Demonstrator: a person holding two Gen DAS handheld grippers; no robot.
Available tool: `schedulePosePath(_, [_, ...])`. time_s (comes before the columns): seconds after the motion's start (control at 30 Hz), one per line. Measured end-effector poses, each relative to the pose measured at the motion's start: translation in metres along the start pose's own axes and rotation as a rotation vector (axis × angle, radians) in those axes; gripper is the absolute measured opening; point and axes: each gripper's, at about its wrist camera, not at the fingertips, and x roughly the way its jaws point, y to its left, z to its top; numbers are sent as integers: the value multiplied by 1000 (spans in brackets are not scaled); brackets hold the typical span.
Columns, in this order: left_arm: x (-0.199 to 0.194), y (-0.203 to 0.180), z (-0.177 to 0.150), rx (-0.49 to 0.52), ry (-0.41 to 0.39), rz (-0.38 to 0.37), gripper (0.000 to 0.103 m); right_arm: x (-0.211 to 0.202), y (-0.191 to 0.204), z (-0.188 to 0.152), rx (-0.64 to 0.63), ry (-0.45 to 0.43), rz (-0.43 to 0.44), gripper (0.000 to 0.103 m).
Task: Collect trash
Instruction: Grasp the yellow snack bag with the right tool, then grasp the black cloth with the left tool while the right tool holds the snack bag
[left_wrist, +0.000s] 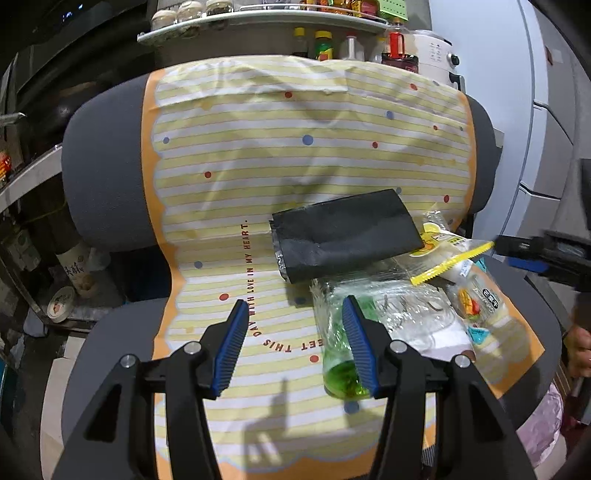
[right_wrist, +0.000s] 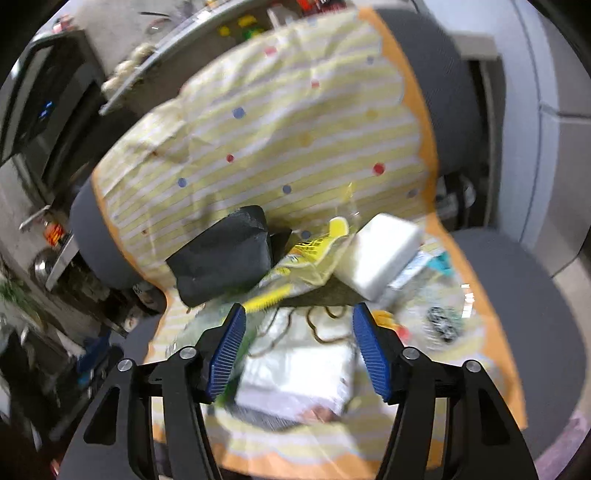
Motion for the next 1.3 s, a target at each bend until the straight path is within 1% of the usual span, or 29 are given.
schedulePosePath(0.1, [9, 1, -2, -1, 16, -8, 51, 35, -4, 9, 72, 49, -13, 63])
schedulePosePath(0.2, [17, 2, -6, -4, 38, -17, 51, 52, -10, 13, 127, 72, 6, 63])
schedulePosePath(0.23, [19, 3, -6, -7, 45, -19, 51, 56, -11, 16, 148, 72, 19, 60])
schedulePosePath(0.27, [20, 4, -7, -10, 48, -20, 51, 59, -11, 19, 162, 74, 25, 52])
schedulePosePath(0.3, [20, 5, -7, -13, 51, -23, 51, 62, -12, 21, 172, 73, 25, 50])
schedulePosePath(0.33, [20, 6, -7, -16, 54, -24, 51, 62, -12, 23, 179, 65, 25, 43])
schedulePosePath(0.37, [20, 7, -7, -17, 54, -23, 51, 58, -12, 24, 176, 48, 35, 33])
schedulePosePath(0.4, [19, 8, -7, -17, 53, -21, 51, 54, -11, 25, 166, 34, 38, 25])
schedulePosePath(0.43, [18, 9, -7, -15, 51, -20, 51, 43, -8, 25, 140, 4, 28, 15])
schedulePosePath(0.5, [16, 11, -6, -11, 48, -17, 51, 16, -3, 24, 78, -69, 2, 12])
schedulePosePath(0.6, [18, 17, -3, -13, 47, -11, 51, -21, 1, 21, -15, -141, -32, 9])
schedulePosePath(0.7, [25, 23, 2, -15, 41, -8, 51, -65, 12, 5, -175, -242, -130, 9])
schedulePosePath(0.77, [32, 29, 5, -29, 46, -14, 51, -78, 18, -4, -242, -273, -168, 10])
schedulePosePath(0.87, [49, 36, 14, -83, 65, -78, 51, -88, 23, -20, -321, -287, -216, 10])
schedulePosePath(0.93, [64, 40, 21, -120, 87, -150, 54, -88, 23, -28, -342, -286, -231, 10])
schedulePosePath(0.97, [70, 41, 24, -133, 93, -174, 63, -87, 23, -31, -347, -284, -232, 10])
schedulePosePath(1.0, [78, 42, 27, -149, 101, -222, 71, -84, 23, -33, -349, -278, -233, 10])
schedulePosePath(1.03, [85, 44, 30, -162, 105, -248, 73, -82, 24, -34, -350, -275, -233, 11])
schedulePosePath(1.07, [90, 44, 31, -172, 109, -260, 74, -80, 24, -34, -351, -273, -232, 11])
schedulePosePath(1.17, [115, 50, 35, -225, 150, -348, 75, -74, 25, -36, -367, -262, -246, 11])
schedulePosePath(1.3, [148, 64, 31, -338, 204, -458, 75, -61, 27, -35, -383, -252, -253, 11])
